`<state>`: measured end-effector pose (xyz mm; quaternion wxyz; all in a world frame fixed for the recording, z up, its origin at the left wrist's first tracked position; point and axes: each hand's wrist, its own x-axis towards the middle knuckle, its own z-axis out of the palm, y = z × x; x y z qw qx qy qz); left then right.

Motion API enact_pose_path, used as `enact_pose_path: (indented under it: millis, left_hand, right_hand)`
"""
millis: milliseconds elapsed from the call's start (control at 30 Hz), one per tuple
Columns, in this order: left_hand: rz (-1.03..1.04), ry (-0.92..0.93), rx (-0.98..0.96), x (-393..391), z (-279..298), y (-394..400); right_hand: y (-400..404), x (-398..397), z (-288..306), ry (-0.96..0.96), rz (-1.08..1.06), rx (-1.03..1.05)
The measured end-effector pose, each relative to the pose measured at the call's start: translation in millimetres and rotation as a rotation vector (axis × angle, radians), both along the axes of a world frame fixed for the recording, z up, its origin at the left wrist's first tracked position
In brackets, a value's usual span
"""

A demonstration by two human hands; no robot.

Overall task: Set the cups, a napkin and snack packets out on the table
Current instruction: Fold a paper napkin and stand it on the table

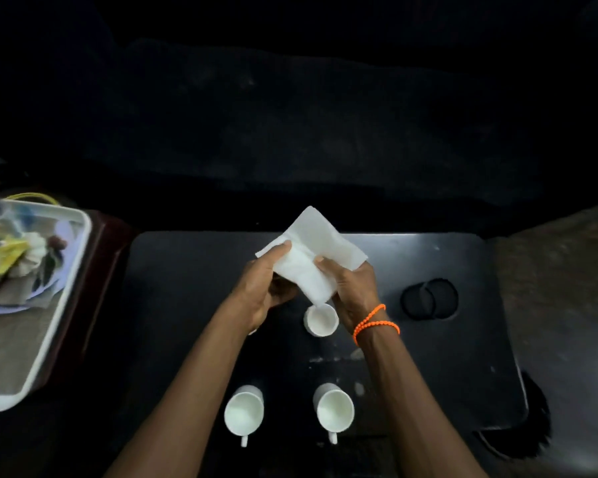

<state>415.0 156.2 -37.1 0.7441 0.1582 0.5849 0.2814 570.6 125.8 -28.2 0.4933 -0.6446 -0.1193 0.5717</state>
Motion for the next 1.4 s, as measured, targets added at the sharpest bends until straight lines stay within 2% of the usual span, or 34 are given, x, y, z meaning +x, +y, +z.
enact_pose_path:
  millis: [133,233,333,400,500,600,733,900,1033,1133,1233,1333,1400]
  left_hand:
    - [-0.065,0.028,-0.044,62.7,-8.2,-14.1]
    - [-0.100,-0.049,-0.099,103.3,-11.1,-21.7]
    - [-0.178,-0.162,-0.163,144.2,-7.6,-36.9]
    - [-0.258,-0.190,-0.183,170.3,-3.8,-49.3]
    - [-0.358,-0.190,-0.180,203.9,-1.6,-64.6]
    - [-0.413,-0.185,-0.163,230.2,-3.6,-72.8]
    - [-0.387,-0.127,-0.186,256.1,-8.6,-72.4]
    - [-0.279,-0.072,-0.218,270.2,-20.9,-63.3]
    - [-0.151,0.064,-0.195,270.2,-36.5,-58.1]
    - [-0.117,0.164,-0.172,263.8,-49.0,-59.0]
    - [-0.119,0.261,-0.142,259.9,-62.7,-58.2]
    - [-0.164,0.320,-0.057,261.5,-76.3,-54.7]
    - [-0.264,0.393,0.088,262.3,-84.4,-54.0]
  right_hand:
    - [-40.6,47.9,6.7,-0.513,0.063,0.028]
    - [-70.3,75.6,8.8,-0.679,-0.069,0.083]
    - [-91.3,107.9,3.2,-0.618,-0.204,0.045]
    - [-102.5,125.4,0.3,-0.671,-0.320,-0.052]
    - [-111.5,150.0,-4.4,-0.684,-0.372,-0.211]
    - [-110.7,176.9,-8.4,-0.675,-0.322,-0.359]
    - [-96.9,203.9,-4.9,-0.791,-0.158,-0.448]
    - [-76.0,213.2,-4.7,-0.827,-0.022,-0.438]
    - [-67.2,213.3,-17.9,-0.932,0.093,-0.388]
    - [-76.6,213.0,-27.6,-0.940,0.038,-0.362]
    - [-89.5,213.9,-36.0,-0.878,-0.128,-0.355]
    - [-96.9,217.9,-43.5,-0.646,-0.401,-0.330]
    - [-97.8,220.6,-49.1,-0.409,-0.491,-0.341]
